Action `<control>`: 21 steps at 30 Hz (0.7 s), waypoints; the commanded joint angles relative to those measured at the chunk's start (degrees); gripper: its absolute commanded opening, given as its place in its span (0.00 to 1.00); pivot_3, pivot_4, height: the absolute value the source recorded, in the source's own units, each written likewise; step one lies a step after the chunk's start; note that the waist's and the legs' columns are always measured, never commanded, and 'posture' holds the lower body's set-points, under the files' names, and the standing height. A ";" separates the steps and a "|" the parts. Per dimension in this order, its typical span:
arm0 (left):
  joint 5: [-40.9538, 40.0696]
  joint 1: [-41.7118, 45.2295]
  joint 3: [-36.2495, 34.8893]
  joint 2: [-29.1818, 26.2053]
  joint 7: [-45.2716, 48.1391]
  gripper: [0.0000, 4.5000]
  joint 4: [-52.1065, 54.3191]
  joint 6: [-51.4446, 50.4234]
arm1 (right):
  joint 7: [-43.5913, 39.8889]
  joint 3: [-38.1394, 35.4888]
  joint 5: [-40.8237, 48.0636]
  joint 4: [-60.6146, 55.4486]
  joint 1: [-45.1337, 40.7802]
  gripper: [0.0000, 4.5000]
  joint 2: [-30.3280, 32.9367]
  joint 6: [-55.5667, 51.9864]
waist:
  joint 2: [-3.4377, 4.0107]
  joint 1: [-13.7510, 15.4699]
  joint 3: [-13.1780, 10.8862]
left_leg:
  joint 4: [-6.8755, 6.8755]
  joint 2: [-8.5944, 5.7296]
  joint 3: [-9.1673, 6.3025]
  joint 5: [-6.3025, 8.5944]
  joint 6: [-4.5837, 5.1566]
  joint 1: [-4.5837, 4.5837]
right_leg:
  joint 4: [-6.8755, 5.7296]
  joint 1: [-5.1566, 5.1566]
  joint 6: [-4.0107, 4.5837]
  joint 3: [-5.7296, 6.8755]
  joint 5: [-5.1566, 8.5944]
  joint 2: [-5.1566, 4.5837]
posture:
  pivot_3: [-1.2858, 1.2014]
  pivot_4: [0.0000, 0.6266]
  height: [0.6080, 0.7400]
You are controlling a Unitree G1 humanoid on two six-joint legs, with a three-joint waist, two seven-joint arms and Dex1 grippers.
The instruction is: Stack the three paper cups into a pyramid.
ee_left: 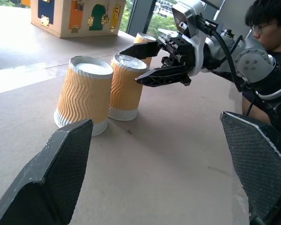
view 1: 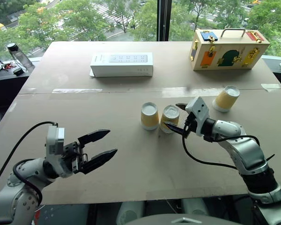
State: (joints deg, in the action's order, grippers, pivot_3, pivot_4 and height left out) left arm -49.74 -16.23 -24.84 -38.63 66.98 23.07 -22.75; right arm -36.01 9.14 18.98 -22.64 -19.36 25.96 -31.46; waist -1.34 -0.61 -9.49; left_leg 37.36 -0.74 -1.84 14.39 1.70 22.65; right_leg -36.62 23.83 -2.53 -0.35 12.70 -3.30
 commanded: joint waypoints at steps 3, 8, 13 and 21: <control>-1.50 1.16 -0.77 0.46 -0.52 1.00 1.81 0.82 | 2.64 -18.68 16.72 -7.48 -4.90 0.99 1.14 -6.92 | 0.01 0.01 -0.01 | 0.01 0.00 -0.01 0.00 0.00 -0.01 | 0.00 -0.02 0.01 0.01 0.01 -0.02 | 0.52 0.24 1.00; -2.51 3.81 0.09 0.81 -1.76 1.00 3.35 0.43 | 11.01 -19.29 2.91 5.39 -7.39 0.99 7.13 -4.42 | -0.05 0.13 0.03 | 0.01 0.00 -0.02 0.00 0.00 -0.06 | -0.01 -0.06 0.04 0.08 0.02 -0.01 | 0.52 0.24 1.00; -3.54 6.35 0.74 0.65 -2.36 1.00 5.37 0.53 | 13.62 -18.29 -3.25 16.68 -8.99 0.99 8.45 -1.81 | 0.00 -0.05 0.00 | -0.01 -0.06 0.06 0.00 0.00 -0.02 | 0.01 -0.04 0.03 0.00 0.01 -0.04 | 0.52 0.24 1.00; -3.90 6.98 1.26 0.47 -2.09 1.00 7.66 0.46 | 16.49 -20.04 -4.12 26.50 -12.40 0.99 5.95 -2.97 | 0.05 -0.22 -0.03 | -0.02 0.02 0.18 0.00 0.00 -0.04 | 0.00 0.01 -0.13 -0.18 -0.08 0.11 | 0.52 0.24 1.00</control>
State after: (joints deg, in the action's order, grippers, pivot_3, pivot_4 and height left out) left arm -52.49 -9.21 -23.57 -37.84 64.61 28.67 -22.94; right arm -20.19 -9.03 14.86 4.10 -30.56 31.81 -34.95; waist -1.28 -0.83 -9.51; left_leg 37.34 -0.72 -1.66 14.39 1.70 22.61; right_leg -36.63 23.83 -2.66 -0.54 12.62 -3.19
